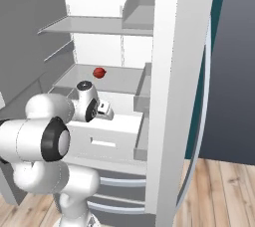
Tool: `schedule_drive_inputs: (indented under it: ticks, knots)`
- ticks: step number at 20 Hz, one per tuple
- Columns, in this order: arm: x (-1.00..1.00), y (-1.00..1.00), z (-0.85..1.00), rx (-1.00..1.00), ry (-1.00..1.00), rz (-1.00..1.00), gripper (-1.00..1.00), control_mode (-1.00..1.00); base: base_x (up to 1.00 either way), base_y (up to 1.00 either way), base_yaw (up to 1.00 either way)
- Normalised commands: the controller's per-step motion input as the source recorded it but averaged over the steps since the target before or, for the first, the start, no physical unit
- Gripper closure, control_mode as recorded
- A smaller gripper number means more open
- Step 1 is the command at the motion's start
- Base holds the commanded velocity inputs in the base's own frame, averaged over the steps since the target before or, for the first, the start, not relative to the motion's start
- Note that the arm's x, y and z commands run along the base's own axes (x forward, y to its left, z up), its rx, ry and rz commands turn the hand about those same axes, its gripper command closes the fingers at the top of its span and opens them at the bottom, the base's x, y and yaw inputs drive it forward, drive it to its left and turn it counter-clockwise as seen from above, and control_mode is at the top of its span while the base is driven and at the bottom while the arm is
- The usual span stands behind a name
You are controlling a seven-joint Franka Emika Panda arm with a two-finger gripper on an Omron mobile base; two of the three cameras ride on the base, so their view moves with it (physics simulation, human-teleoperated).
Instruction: Fully open the fridge drawer.
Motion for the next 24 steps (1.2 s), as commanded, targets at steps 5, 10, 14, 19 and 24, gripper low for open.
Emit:
schedule_drive_inputs:
  ticks: [5,10,14,19,24]
  knots:
    - [-0.55,-0.27,-0.16,0.0,0.0,0.0,-1.0,-1.0,0.0,0.0,0.0]
    - [-0.61,-0.29,-0.11,0.0,0.0,0.0,-1.0,-1.0,0.0,0.0,0.0]
    - [-0.68,-0.32,-0.12,0.0,0.0,0.0,-1.0,-1.0,0.0,0.0,0.0]
    - [-0.7,-0.34,-0.13,0.0,0.0,0.0,-1.0,-1.0,0.0,0.0,0.0]
    - [-0.78,-0.32,-0.02,0.0,-0.02,0.0,-1.0,-1.0,0.0,0.0,0.0]
